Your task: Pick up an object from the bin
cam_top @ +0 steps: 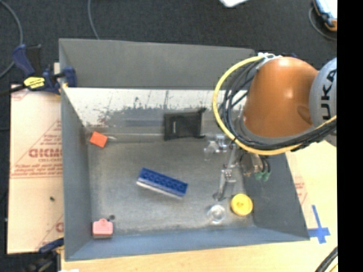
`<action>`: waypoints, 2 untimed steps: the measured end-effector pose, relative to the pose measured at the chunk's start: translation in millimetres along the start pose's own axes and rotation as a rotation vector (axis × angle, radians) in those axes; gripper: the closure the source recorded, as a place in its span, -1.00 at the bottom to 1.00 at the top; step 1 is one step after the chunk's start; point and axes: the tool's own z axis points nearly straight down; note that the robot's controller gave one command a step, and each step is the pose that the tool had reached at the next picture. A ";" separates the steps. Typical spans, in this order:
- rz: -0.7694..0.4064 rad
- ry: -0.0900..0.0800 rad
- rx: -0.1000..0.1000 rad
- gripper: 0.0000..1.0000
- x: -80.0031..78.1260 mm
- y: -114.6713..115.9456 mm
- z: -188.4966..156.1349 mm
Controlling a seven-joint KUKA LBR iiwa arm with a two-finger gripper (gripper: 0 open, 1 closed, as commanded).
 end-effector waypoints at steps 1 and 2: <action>0.000 -0.009 0.000 -1.00 -1.3 -0.1 -4.5; 0.094 -0.009 -0.002 -1.00 -19.2 58.3 112.6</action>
Offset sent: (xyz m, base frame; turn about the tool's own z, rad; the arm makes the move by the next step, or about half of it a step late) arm 0.0243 0.0857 -0.1691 0.1394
